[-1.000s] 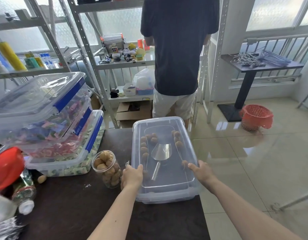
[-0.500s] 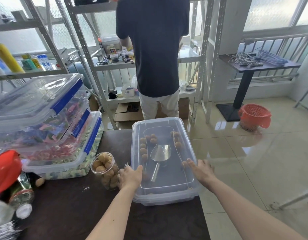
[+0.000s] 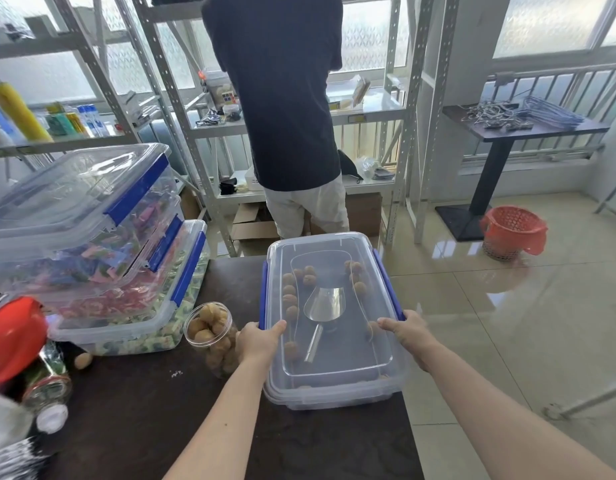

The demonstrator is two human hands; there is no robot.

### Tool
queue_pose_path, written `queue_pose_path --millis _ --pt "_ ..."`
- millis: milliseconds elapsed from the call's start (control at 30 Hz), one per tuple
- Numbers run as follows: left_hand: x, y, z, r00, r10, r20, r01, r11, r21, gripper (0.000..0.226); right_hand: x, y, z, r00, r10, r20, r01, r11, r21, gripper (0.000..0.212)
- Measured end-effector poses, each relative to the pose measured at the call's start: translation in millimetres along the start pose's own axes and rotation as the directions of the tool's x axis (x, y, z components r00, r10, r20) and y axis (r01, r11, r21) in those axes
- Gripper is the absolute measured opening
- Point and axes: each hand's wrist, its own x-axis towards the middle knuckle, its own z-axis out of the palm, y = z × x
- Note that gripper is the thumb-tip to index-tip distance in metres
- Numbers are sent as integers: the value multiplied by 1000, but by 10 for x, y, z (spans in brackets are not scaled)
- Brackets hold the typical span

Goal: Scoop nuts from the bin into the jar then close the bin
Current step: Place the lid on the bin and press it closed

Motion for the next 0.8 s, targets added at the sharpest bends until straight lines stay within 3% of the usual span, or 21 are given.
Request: queue_pose_path --millis 67,333,533,667,800 --pt "9 -4 17 1000 -1 7 1 1000 30 55 -6 -7 28 1000 -20 -12 20 1000 13 33" --pt "-52 -7 39 999 47 -8 -47 998 33 40 -11 19 36 999 -36 -37 37 999 22 34" --pt "-20 -44 32 995 76 70 -78 996 31 71 -41 85 -27 995 -97 40 95 994 45 72" --pt "-16 -1 55 983 138 121 -161 965 208 58 20 76 33 988 -144 57 148 987 -71 63" --pt "23 41 72 982 145 122 -169 961 218 55 62 18 53 989 -148 30 151 979 -139 59"
